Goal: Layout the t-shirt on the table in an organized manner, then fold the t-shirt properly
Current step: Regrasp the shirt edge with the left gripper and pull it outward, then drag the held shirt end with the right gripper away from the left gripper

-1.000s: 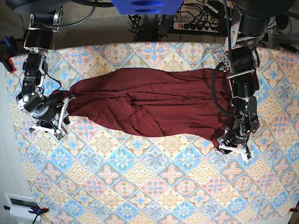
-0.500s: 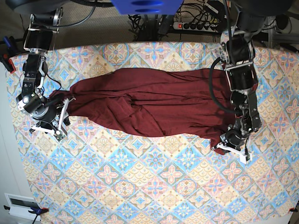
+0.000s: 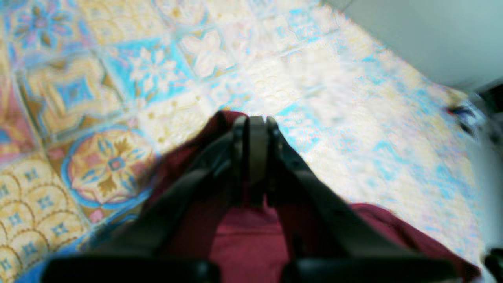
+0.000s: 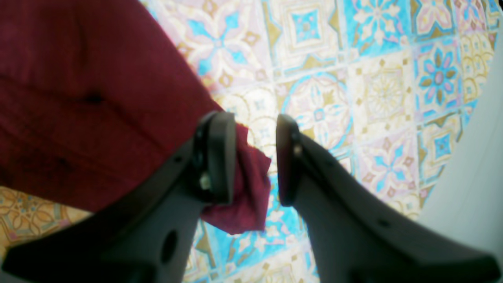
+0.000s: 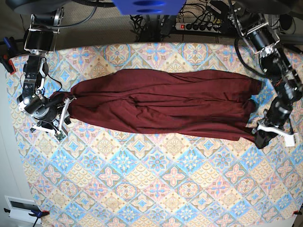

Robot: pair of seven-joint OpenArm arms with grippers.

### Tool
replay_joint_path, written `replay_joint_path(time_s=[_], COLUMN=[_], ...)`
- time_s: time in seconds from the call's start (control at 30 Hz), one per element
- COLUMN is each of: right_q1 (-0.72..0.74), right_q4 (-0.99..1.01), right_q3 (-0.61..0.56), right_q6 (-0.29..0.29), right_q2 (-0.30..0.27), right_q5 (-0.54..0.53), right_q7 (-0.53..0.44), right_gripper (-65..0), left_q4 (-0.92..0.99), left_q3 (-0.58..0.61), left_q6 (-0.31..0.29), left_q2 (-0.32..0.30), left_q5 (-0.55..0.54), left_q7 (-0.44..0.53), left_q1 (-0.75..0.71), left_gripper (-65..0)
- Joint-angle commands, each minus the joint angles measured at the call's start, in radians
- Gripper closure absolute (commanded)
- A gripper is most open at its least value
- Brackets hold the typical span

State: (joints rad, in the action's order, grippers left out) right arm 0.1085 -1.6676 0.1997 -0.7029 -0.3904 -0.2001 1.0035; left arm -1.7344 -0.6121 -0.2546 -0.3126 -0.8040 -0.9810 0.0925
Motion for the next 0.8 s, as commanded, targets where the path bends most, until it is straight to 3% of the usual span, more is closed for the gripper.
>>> replay_joint_path(time_s=[0.0,0.13,0.23,0.4,0.57,0.77], right_q1=[0.018,0.017,0.015,0.013,0.018,0.021], right_q4=[-0.016,-0.015,-0.015,-0.015,-0.015,0.048], right_q3=[0.007,0.005,0.005,-0.038,-0.058,-0.052], right_q6=[0.005,0.005,0.005,0.005,0.005,0.005], right_q2=[-0.017,-0.017,-0.017,-0.012,-0.011,-0.009], right_q5=[-0.008,-0.008,-0.008,-0.008,-0.008,-0.003], right_q7=[-0.015,-0.015,-0.015,-0.015,-0.016,-0.016], right_gripper=[-16.7,-16.7,-16.7,-16.7,-16.7,-17.0], left_q4=[-0.037,-0.051,0.052,0.285,0.302,0.299], left_q3=[-0.036,-0.16,-0.217,-0.119,-0.006,0.005], left_q6=[-0.005,-0.01,-0.01,-0.009,-0.007,-0.007], left_q2=[-0.024,-0.032,-0.052,-0.098,-0.098,-0.096], left_q5=[-0.027,-0.042,-0.035,0.024,0.022,-0.012], left_q7=[0.012,-0.006,-0.006,0.015,0.109,0.107], left_q1=[-0.012,-0.081,-0.115,-0.106,-0.106,-0.072], left_gripper=[0.0,0.0,0.0,0.0,0.0,0.0])
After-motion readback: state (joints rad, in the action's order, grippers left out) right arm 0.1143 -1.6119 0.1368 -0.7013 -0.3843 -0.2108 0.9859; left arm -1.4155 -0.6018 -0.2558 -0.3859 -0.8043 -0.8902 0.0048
